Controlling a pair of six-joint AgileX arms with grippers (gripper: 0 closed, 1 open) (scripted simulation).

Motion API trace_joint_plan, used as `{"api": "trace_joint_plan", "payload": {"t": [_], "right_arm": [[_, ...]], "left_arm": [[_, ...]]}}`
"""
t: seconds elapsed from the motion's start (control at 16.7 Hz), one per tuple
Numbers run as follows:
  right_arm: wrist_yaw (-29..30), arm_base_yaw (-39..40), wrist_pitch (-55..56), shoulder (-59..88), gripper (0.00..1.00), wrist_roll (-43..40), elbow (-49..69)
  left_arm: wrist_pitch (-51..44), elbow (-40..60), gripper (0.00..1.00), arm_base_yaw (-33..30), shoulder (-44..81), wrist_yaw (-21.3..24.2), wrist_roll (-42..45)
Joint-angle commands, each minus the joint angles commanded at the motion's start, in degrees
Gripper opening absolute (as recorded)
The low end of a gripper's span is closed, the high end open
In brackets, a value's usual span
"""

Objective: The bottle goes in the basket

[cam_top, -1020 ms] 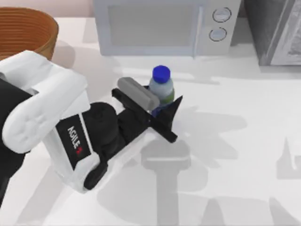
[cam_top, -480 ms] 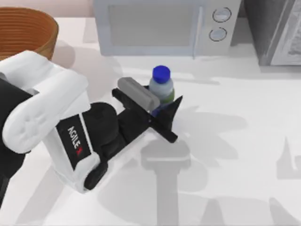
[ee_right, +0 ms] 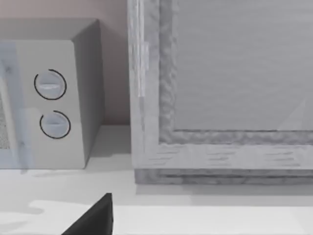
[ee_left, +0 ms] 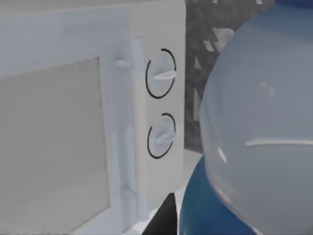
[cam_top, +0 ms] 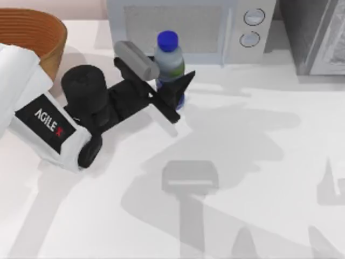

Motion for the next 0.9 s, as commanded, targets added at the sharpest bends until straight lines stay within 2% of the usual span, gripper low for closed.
{"api": "trace_joint_plan", "payload": {"t": [0.24, 0.42, 0.54, 0.66, 0.9], "right_arm": [[0.0, 0.0, 0.0, 0.0, 1.00, 0.0, 0.0], [0.0, 0.0, 0.0, 0.0, 1.00, 0.0, 0.0], [0.0, 0.0, 0.0, 0.0, 1.00, 0.0, 0.0], [0.0, 0.0, 0.0, 0.0, 1.00, 0.0, 0.0], [0.0, 0.0, 0.0, 0.0, 1.00, 0.0, 0.0]], "left_arm": [[-14.5, 6.7, 0.00, 11.4, -5.9, 20.1, 0.7], [-25.7, 12.3, 0.00, 21.1, -10.0, 32.0, 1.5], [-32.3, 16.0, 0.00, 27.5, -12.4, 37.2, 2.1], [-38.2, 19.4, 0.00, 33.6, -14.3, 40.5, 2.7], [-46.7, 24.9, 0.00, 43.4, -16.5, 43.2, 3.6]]}}
